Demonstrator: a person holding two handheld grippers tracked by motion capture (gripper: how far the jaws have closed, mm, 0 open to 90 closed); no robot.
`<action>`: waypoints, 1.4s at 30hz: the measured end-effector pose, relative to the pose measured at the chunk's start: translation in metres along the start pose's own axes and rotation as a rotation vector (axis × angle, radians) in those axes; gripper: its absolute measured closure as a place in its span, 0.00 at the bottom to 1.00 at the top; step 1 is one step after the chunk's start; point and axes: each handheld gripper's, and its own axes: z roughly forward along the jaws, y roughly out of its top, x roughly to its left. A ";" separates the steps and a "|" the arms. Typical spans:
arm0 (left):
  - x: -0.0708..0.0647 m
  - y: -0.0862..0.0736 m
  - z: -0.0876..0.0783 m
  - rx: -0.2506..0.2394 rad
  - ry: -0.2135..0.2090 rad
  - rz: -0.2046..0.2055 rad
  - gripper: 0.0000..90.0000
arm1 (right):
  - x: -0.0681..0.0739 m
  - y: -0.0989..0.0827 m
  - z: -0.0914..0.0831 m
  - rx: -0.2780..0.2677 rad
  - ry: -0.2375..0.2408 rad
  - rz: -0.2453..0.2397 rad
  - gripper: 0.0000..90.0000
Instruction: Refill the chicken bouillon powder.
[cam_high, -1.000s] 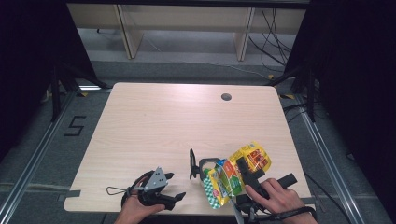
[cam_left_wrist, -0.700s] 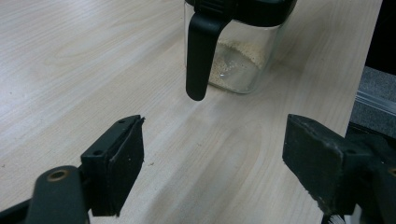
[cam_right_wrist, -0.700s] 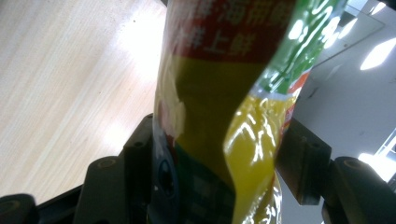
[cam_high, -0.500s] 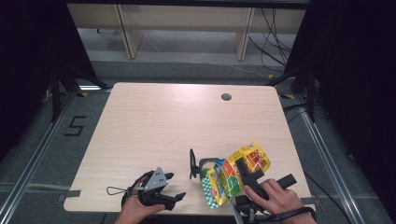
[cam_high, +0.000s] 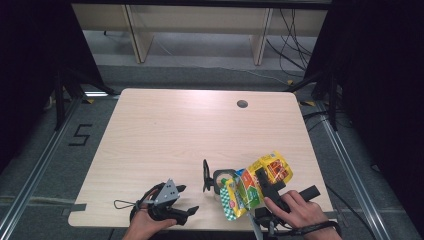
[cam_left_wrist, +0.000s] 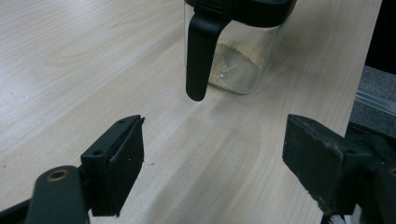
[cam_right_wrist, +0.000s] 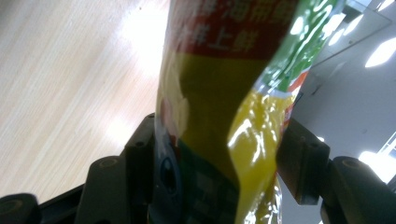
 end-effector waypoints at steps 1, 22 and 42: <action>0.000 0.000 0.000 0.000 0.000 -0.002 0.23 | 0.000 -0.001 -0.001 0.003 -0.001 0.003 0.46; 0.000 0.000 0.000 0.001 0.000 -0.010 0.23 | 0.002 -0.003 -0.002 0.024 0.039 0.042 0.47; -0.002 -0.001 0.001 -0.013 -0.004 -0.039 0.23 | 0.000 -0.004 -0.004 0.016 0.045 0.043 0.47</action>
